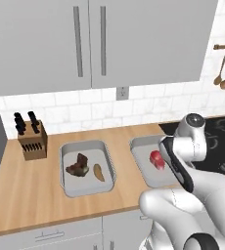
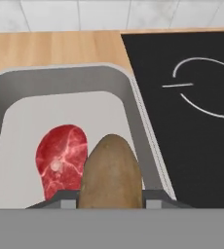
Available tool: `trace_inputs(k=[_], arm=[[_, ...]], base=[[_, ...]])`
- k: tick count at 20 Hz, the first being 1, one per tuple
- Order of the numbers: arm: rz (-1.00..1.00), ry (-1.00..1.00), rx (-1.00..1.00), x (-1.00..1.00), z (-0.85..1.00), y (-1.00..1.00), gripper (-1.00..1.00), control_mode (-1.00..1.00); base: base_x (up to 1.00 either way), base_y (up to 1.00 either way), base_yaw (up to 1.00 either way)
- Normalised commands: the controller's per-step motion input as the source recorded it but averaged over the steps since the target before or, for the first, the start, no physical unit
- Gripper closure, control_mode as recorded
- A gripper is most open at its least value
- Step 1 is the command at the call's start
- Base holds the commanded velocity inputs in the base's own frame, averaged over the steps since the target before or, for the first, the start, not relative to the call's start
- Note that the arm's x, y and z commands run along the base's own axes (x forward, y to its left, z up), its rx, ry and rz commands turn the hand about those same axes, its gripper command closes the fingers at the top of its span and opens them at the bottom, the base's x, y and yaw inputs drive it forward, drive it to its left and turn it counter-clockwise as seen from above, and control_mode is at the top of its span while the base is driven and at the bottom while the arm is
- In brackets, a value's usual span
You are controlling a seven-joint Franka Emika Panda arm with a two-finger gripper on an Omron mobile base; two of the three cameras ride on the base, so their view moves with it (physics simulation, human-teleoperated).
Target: Place one sweet potato and one steak in each tupperware on the nearby counter, to pack two identical lunches.
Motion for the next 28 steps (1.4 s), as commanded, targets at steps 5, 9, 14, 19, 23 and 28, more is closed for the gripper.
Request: trace_inputs(k=[5, 9, 14, 19, 23, 28], arm=[[0.0, -0.02, 0.01, 0.13, -0.26, -0.02, 1.0, -1.0], [0.0, 0.0, 0.02, 0.3, -0.06, -0.03, 1.0, -1.0], [0.0, 0.0, 0.0, 0.18, -0.21, -0.02, 1.0, -1.0], [0.0, 0.0, 0.0, 0.06, -0.25, 0.0, -1.0, -1.0], [0.0, 0.0, 0.0, 0.0, 0.0, 0.0, -1.0, -1.0], [0.0, 0.0, 0.0, -0.03, 0.21, 0.0, -1.0, -1.0]], base=[[0.0, 0.0, 0.0], [0.0, 0.0, 0.0], [0.0, 0.0, 0.0], [0.0, 0.0, 0.0], [0.0, 0.0, 0.0], [0.0, 0.0, 0.0]])
